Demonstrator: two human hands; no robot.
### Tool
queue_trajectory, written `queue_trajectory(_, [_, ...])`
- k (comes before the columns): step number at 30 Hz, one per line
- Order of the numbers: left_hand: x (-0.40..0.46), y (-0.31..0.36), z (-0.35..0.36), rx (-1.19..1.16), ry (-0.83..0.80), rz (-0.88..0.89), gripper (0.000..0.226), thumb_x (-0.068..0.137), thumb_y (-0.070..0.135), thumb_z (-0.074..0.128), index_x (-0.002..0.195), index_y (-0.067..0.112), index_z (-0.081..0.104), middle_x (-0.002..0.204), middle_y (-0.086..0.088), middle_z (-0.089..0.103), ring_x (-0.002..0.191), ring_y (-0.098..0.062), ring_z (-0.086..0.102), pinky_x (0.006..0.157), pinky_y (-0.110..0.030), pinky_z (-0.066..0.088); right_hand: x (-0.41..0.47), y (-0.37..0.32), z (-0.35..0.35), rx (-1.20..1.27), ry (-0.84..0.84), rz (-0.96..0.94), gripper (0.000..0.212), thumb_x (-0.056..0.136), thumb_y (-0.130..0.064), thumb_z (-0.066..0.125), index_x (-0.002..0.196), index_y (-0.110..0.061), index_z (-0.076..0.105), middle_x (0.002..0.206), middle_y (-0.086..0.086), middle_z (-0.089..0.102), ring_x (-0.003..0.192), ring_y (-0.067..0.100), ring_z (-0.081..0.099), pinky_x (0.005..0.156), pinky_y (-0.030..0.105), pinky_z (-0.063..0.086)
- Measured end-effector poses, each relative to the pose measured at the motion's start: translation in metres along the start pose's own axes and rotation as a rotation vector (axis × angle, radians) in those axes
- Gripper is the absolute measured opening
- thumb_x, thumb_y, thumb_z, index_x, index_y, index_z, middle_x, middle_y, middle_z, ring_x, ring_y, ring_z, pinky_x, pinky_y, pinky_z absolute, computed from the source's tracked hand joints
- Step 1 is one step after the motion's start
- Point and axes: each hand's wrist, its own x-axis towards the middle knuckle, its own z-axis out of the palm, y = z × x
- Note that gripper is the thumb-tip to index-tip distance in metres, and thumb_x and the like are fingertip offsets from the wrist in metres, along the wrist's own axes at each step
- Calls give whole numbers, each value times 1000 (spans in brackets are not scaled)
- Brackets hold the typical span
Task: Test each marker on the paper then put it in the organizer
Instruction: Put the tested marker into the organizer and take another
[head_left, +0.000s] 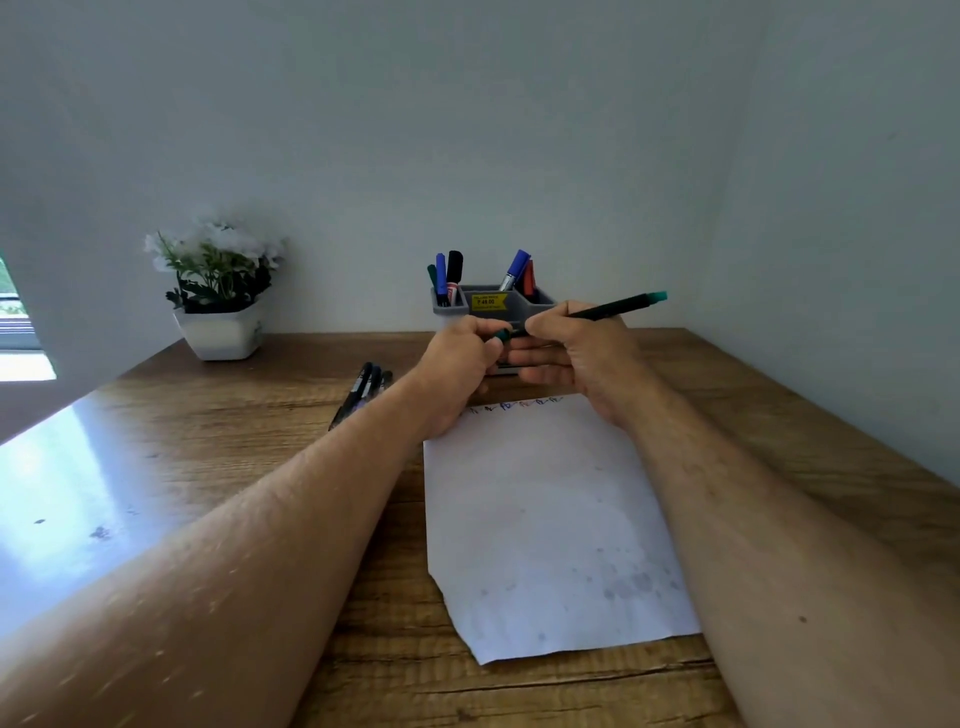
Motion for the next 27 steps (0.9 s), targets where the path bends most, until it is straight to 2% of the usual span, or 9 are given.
queue_trajectory(3, [1, -1, -1, 53, 1, 4, 24, 102, 9, 44, 114, 21, 60, 114, -10, 64, 98, -23, 58, 89, -44, 51, 2, 1, 0, -5, -2, 1, 3, 92, -11, 65, 89, -11, 66, 89, 16, 76, 84, 28, 75, 71, 37, 62])
queue_trajectory(5, [1, -1, -2, 68, -9, 13, 24, 101, 8, 45, 115, 20, 60, 113, -11, 65, 98, -23, 59, 90, -43, 52, 2, 1, -1, -23, -8, -3, 2, 91, -12, 67, 90, -10, 67, 85, 14, 75, 80, 27, 75, 67, 36, 62])
queue_trajectory(7, [1, -2, -2, 63, -33, 25, 24, 101, 7, 47, 115, 20, 61, 112, -10, 65, 97, -23, 60, 87, -42, 52, 2, 1, 0, -64, -8, -19, 3, 89, -12, 69, 90, -10, 66, 78, 11, 72, 70, 24, 72, 60, 34, 60])
queue_trajectory(10, [-1, -2, -4, -9, -55, 32, 25, 100, 3, 47, 113, 16, 64, 103, -6, 63, 85, -17, 56, 78, -33, 50, 4, 1, 0, -4, 46, -53, 19, 86, -5, 71, 84, -15, 54, 68, 7, 64, 56, 19, 64, 52, 34, 57])
queue_trajectory(12, [-1, 0, -6, -106, -70, 34, 27, 100, 0, 45, 114, 11, 66, 98, -9, 62, 80, -17, 55, 77, -31, 51, 5, 1, -2, 52, 58, -62, 20, 85, -3, 71, 84, -15, 56, 66, 6, 65, 56, 19, 65, 51, 33, 57])
queue_trajectory(16, [-1, 4, -9, -261, -51, 36, 24, 99, -2, 49, 110, 9, 66, 100, -13, 65, 80, -17, 61, 70, -26, 57, 3, -1, -1, 109, 33, -61, 3, 90, -10, 67, 87, -10, 68, 69, 9, 70, 65, 25, 70, 57, 33, 60])
queue_trajectory(20, [-3, 11, -12, -422, 32, 65, 14, 94, -2, 59, 102, 9, 63, 87, -8, 68, 67, -14, 66, 65, -24, 60, -1, -8, -3, 256, 24, -13, 43, 97, -27, 39, 91, 0, 72, 71, 18, 70, 64, 31, 71, 54, 31, 58])
queue_trajectory(22, [-3, 12, -13, -469, 62, 90, 12, 92, 1, 64, 101, 8, 62, 82, -6, 69, 64, -13, 66, 62, -24, 60, -2, -10, -4, 287, 26, -19, 49, 96, -27, 31, 90, 0, 72, 73, 20, 71, 63, 31, 70, 53, 30, 57])
queue_trajectory(27, [-2, 12, -15, -459, 152, 101, 13, 89, 20, 70, 93, 9, 64, 76, -9, 71, 58, -12, 65, 55, -21, 57, 1, -9, -1, 230, 138, -89, 12, 94, -16, 51, 83, -12, 53, 53, 5, 57, 48, 23, 60, 45, 27, 48])
